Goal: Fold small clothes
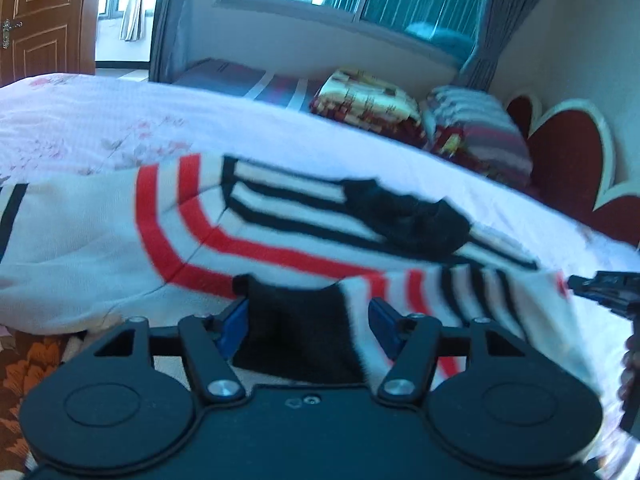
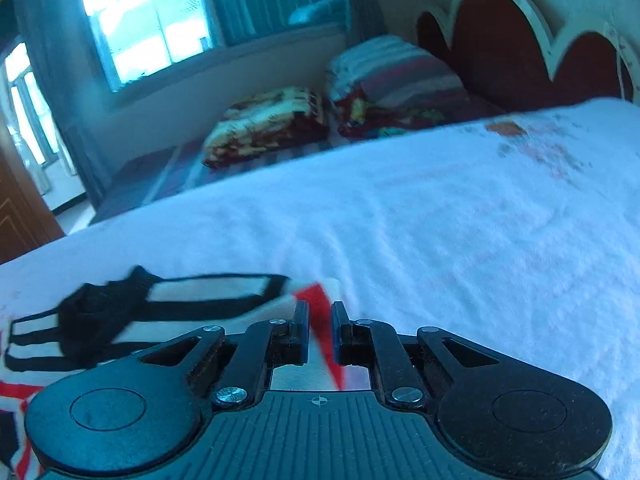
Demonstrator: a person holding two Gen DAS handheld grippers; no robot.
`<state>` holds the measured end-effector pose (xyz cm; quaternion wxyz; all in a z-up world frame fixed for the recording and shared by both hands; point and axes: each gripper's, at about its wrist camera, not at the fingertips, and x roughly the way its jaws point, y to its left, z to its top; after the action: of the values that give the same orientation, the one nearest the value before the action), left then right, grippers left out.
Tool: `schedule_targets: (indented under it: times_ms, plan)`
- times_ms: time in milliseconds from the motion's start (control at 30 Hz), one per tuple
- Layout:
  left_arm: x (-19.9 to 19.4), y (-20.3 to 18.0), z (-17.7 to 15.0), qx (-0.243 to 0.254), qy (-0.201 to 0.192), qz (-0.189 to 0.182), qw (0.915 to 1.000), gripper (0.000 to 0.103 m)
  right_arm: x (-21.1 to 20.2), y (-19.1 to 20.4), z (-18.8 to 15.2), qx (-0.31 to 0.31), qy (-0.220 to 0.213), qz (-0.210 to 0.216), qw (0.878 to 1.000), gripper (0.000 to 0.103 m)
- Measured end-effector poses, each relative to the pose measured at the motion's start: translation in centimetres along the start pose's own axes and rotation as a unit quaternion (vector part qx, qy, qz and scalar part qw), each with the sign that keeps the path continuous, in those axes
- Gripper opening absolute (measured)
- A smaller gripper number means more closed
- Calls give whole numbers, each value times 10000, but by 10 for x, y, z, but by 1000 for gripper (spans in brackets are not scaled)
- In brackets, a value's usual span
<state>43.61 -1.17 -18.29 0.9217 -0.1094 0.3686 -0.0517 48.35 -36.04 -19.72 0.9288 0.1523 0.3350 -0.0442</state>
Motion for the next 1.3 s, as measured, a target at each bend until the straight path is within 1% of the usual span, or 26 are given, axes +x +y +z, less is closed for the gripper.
schedule_targets:
  times_ms: [100, 133, 167, 200, 233, 267, 300, 333, 400, 467, 533, 600, 633, 700, 800, 867, 967, 1033, 1167, 1300]
  plan:
    - [2, -16, 1, 200, -52, -135, 9997, 65, -4, 24, -1, -337, 11, 209, 9992, 11]
    - [5, -21, 0, 272, -54, -119, 9995, 69, -3, 31, -4, -492, 45, 241, 9985, 11]
    - [9, -23, -1, 320, 8, -108, 9994, 70, 0, 37, -8, -611, 122, 275, 9977, 11]
    - [17, -23, -2, 329, 153, -46, 9993, 70, 5, 41, -12, -694, 227, 273, 9970, 11]
    - [24, -20, -4, 287, 322, 50, 9991, 69, 11, 43, -16, -762, 343, 195, 9963, 11]
    - [28, -15, -5, 277, 376, 49, 9989, 68, 16, 41, -20, -794, 406, 98, 9960, 11]
    - [27, -13, -6, 361, 304, 89, 9988, 69, 19, 38, -24, -836, 395, -6, 9957, 10]
    - [29, -10, -7, 421, 367, 226, 9982, 67, 21, 35, -25, -875, 396, -61, 9954, 10]
    - [26, -1, -5, 287, 377, 160, 9987, 67, 22, 30, -23, -740, 438, -67, 9963, 10]
    - [19, 5, -2, 130, 406, 278, 9987, 66, 17, 33, -20, -740, 447, -197, 9961, 11]
    - [11, 15, -1, -122, 407, 302, 9986, 67, 5, 38, -21, -682, 399, 64, 9969, 11]
    - [3, 28, -1, -417, 452, 275, 9977, 71, -7, 49, -25, -698, 358, 281, 9965, 11]
    - [0, 33, -1, -528, 450, 312, 9971, 73, -12, 57, -28, -805, 342, 321, 9957, 11]
    - [-7, 43, 0, -660, 436, 366, 9962, 74, -17, 70, -34, -941, 374, 393, 9941, 11]
    - [-17, 50, 1, -633, 357, 435, 9964, 75, -24, 82, -45, -895, 455, 527, 9936, 11]
    - [-21, 53, 0, -611, 337, 461, 9965, 75, -22, 91, -55, -1043, 581, 460, 9918, 11]
    - [-26, 60, -2, -711, 368, 517, 9955, 75, -16, 96, -69, -1122, 849, 349, 9894, 11]
    - [-31, 66, -3, -766, 405, 521, 9949, 75, -22, 98, -72, -1082, 800, 423, 9900, 11]
    - [-43, 76, -5, -753, 339, 557, 9950, 76, -37, 113, -73, -1102, 672, 575, 9900, 11]
    - [-51, 84, -3, -791, 306, 591, 9946, 78, -39, 135, -81, -1179, 739, 709, 9877, 11]
